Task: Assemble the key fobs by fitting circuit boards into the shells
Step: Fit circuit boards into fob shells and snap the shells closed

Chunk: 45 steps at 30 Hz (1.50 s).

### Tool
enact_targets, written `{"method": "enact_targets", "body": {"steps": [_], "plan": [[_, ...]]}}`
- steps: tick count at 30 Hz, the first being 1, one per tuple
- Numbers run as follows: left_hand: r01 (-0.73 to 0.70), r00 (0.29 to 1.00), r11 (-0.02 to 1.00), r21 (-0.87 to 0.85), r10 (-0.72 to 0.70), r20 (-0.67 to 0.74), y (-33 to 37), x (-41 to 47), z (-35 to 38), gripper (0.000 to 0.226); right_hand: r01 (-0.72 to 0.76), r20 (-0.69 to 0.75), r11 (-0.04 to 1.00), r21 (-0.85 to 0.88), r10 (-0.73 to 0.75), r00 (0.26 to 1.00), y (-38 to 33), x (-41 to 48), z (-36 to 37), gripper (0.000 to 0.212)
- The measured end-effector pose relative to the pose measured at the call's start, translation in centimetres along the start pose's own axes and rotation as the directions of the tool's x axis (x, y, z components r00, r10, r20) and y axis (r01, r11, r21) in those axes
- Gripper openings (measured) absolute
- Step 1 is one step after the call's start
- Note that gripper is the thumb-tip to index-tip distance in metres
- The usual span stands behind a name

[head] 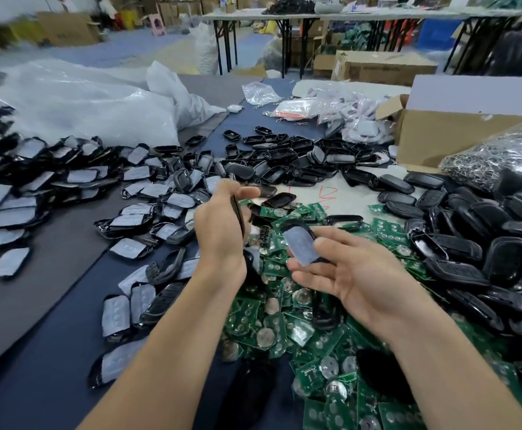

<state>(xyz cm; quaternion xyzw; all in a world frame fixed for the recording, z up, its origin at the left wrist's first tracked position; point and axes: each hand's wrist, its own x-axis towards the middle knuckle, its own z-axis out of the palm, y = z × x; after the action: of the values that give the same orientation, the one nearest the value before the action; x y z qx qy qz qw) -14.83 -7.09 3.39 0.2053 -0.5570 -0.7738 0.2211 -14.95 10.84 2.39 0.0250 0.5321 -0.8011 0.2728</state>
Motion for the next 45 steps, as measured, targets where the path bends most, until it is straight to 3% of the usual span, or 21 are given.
{"method": "enact_targets", "body": {"steps": [3,6,7,9,10,11,13,15,17,20,23,24,27,30,32,33,35,37,39,42,45], "plan": [[-0.083,0.995,0.984,-0.16,0.092,0.045,1.0,0.4,-0.8,0.046,-0.018,-0.02,0.982,-0.189,0.015,1.0,-0.9,2.0,2.3,0.028],[-0.123,0.95,0.983,-0.133,0.155,0.271,1.7,0.2,-1.5,0.031,0.03,-0.011,0.932,-0.361,-0.036,0.999,-2.1,5.2,5.7,0.029],[-0.101,0.905,0.988,-0.117,0.14,0.403,1.9,0.1,-1.7,0.025,0.052,0.03,0.917,-0.397,-0.044,0.999,-2.5,6.6,6.9,0.03],[-0.022,0.748,0.999,-0.038,0.041,0.662,2.5,0.1,-2.1,0.02,0.04,0.097,0.894,-0.447,0.005,0.995,-3.1,9.4,9.6,0.034],[-0.002,0.671,0.999,0.032,-0.022,0.741,2.8,0.2,-2.4,0.019,0.022,0.112,0.878,-0.479,0.037,0.993,-3.1,10.9,11.0,0.024],[0.002,0.611,0.995,0.099,-0.079,0.788,2.9,0.0,-2.4,0.018,0.02,0.103,0.862,-0.507,0.038,0.994,-3.1,12.2,11.9,0.01],[0.023,0.583,0.986,0.165,-0.147,0.799,2.8,0.2,-2.7,0.019,0.049,0.05,0.794,-0.605,-0.023,0.998,-2.6,15.0,13.3,0.01],[0.088,0.604,0.983,0.16,-0.181,0.776,2.9,0.6,-3.2,0.024,0.12,0.038,0.65,-0.751,-0.138,0.99,-2.1,17.0,13.7,0.013],[0.199,0.579,0.977,0.078,-0.181,0.795,3.0,1.1,-3.8,0.023,0.207,0.101,0.467,-0.86,-0.241,0.965,-1.7,18.0,13.9,0.017],[0.331,0.457,0.942,-0.06,-0.104,0.883,3.3,1.7,-4.7,0.014,0.312,0.245,0.192,-0.931,-0.306,0.92,-1.3,18.5,15.1,0.023],[0.394,0.299,0.915,-0.088,-0.037,0.953,3.5,2.0,-5.3,0.021,0.398,0.384,-0.004,-0.917,-0.267,0.884,-0.8,19.2,17.3,0.025],[0.396,0.281,0.913,-0.094,-0.023,0.959,3.6,2.1,-5.6,0.021,0.408,0.415,-0.08,-0.909,-0.239,0.878,-0.5,19.6,18.0,0.023],[0.375,0.329,0.918,-0.13,-0.001,0.944,3.4,2.5,-6.1,0.021,0.372,0.439,-0.312,-0.874,-0.183,0.88,0.6,20.4,19.3,0.026],[0.371,0.403,0.909,-0.19,0.026,0.915,3.1,3.0,-6.5,0.02,0.35,0.439,-0.394,-0.85,-0.163,0.884,1.2,20.6,20.1,0.031],[0.397,0.404,0.888,-0.23,0.056,0.913,3.1,3.2,-6.6,0.019,0.345,0.43,-0.349,-0.871,-0.206,0.879,1.0,20.3,20.3,0.023],[0.407,0.406,0.881,-0.243,0.064,0.912,3.0,3.3,-6.7,0.019,0.35,0.411,-0.254,-0.902,-0.252,0.876,0.6,20.0,20.0,0.016],[0.392,0.448,0.884,-0.255,0.059,0.892,3.0,3.4,-6.7,0.018,0.365,0.304,0.129,-0.922,-0.343,0.889,-0.3,19.2,18.9,0.017],[0.35,0.552,0.903,-0.25,0.017,0.834,2.8,3.5,-6.2,0.016,0.372,0.144,0.567,-0.735,-0.405,0.903,-1.4,17.8,17.1,0.021],[0.294,0.686,0.929,-0.227,-0.04,0.727,2.6,3.6,-5.6,0.024,0.354,-0.012,0.797,-0.49,-0.412,0.911,-2.5,15.8,14.7,0.019],[0.235,0.814,0.956,-0.174,-0.096,0.573,2.0,3.8,-4.8,0.032,0.282,-0.112,0.935,-0.213,-0.31,0.944,-3.3,12.1,10.7,0.012],[0.125,0.91,0.987,0.105,-0.156,0.384,1.4,3.4,-3.8,0.037,0.251,-0.119,0.953,-0.171,-0.272,0.955,-2.9,7.4,6.5,0.012]]}}
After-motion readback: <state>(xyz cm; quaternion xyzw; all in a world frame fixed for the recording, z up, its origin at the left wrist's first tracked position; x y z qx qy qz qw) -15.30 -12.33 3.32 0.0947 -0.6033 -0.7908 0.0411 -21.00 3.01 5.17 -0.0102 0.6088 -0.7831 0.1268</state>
